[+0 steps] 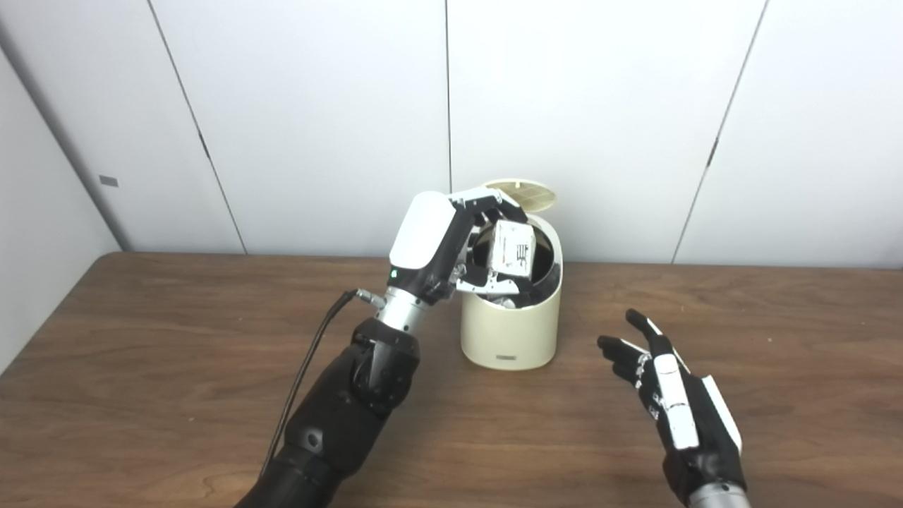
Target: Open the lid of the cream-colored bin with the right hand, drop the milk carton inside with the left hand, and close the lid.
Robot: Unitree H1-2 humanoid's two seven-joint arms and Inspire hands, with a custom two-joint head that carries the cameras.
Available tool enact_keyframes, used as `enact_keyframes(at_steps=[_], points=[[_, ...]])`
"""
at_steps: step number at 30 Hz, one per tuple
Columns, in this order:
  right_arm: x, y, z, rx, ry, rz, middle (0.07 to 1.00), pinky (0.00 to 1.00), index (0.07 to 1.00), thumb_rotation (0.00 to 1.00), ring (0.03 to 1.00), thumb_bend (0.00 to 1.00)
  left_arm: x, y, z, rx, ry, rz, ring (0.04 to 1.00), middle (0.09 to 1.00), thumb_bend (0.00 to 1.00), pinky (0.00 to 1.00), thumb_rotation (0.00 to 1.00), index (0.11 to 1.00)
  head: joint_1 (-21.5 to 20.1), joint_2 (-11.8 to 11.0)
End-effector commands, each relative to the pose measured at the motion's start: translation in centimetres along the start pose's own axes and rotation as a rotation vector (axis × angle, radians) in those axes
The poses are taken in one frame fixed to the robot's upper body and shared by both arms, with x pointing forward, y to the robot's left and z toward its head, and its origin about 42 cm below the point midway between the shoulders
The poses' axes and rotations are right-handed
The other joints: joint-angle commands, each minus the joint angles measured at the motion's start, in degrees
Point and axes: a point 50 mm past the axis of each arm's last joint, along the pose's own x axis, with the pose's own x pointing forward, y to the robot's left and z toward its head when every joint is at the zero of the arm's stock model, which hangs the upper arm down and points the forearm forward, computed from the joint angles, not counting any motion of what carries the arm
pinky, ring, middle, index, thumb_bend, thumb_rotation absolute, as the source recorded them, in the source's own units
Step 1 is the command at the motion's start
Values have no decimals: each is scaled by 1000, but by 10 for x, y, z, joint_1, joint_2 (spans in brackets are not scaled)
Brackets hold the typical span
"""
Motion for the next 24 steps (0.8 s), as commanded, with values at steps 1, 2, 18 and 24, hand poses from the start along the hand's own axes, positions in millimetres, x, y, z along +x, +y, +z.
enact_keyframes(at_steps=[1,2,18,24], points=[[5,1,16,6,-88,17,763,833,903,979,818,418,24,16,14,-3,-85,62,570,605,1000,520,126,583,0,1],[5,1,16,8,-89,18,761,832,902,979,815,418,24,16,15,-2,-86,63,570,605,1000,519,127,584,0,1],[4,-1,18,0,-90,14,760,823,889,987,820,446,24,17,18,14,-98,46,641,660,1000,558,93,627,2,8],[4,-3,18,-6,-84,9,760,830,887,991,830,444,21,16,18,-43,-110,84,530,575,955,477,27,557,2,10]])
